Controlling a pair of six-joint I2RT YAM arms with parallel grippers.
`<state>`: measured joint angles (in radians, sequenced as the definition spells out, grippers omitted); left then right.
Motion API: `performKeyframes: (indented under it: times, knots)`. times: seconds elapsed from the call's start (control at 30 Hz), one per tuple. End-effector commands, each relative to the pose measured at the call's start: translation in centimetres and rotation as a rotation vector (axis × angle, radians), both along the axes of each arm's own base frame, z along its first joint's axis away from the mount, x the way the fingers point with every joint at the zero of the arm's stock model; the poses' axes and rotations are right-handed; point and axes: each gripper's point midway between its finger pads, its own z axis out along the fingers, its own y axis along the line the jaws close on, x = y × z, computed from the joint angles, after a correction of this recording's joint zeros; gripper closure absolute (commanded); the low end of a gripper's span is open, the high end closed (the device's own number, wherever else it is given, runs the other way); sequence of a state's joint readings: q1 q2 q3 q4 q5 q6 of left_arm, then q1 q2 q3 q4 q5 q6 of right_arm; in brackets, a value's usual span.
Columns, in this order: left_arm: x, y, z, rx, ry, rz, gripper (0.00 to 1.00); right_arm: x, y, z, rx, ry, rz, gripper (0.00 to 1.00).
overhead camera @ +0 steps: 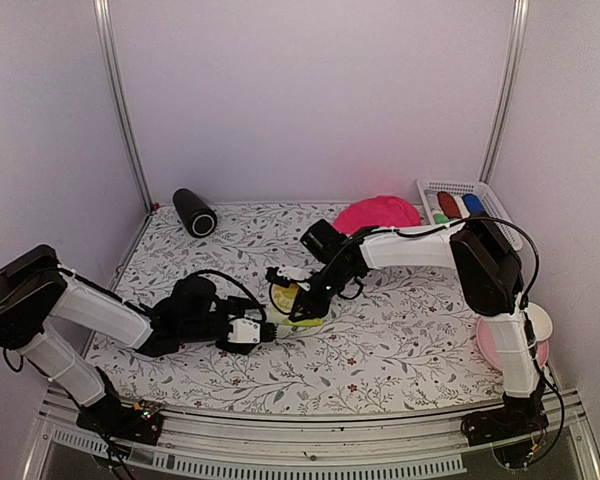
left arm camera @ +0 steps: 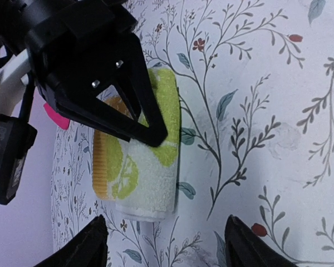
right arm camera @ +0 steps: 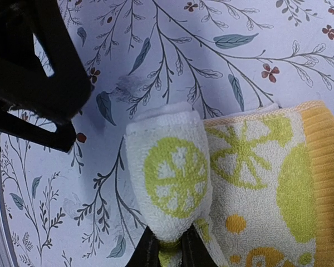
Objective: Roll the towels
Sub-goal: Roll the towel at the center of the board.
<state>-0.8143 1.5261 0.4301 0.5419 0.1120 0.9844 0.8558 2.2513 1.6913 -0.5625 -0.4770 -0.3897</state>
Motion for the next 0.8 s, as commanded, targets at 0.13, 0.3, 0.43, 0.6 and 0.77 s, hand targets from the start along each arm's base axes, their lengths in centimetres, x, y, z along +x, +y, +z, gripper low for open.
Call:
performKeyframes:
  times: [0.13, 0.3, 0.43, 0.6, 0.77]
  knots:
    - [1.6, -2.8, 0.3, 0.017, -0.104, 0.02, 0.31, -2.9, -0.8, -2.4, -0.035, 0.192, 0.025, 0.89]
    - [2.5, -3.2, -0.8, 0.051, -0.112, 0.048, 0.43, -3.1, -0.8, -2.5, -0.034, 0.207, 0.027, 0.89]
    - [2.1, -3.1, -1.5, 0.071, -0.107, 0.039, 0.55, -2.9, -0.9, -2.6, -0.037, 0.209, 0.02, 0.89]
    - [1.9, -3.1, -2.3, 0.101, -0.081, 0.035, 0.66, -2.6, -1.0, -2.4, -0.033, 0.208, 0.014, 0.89]
    - [1.7, -2.8, -4.0, 0.169, 0.004, 0.052, 0.82, -2.4, -1.1, -2.1, -0.037, 0.196, 0.012, 0.88]
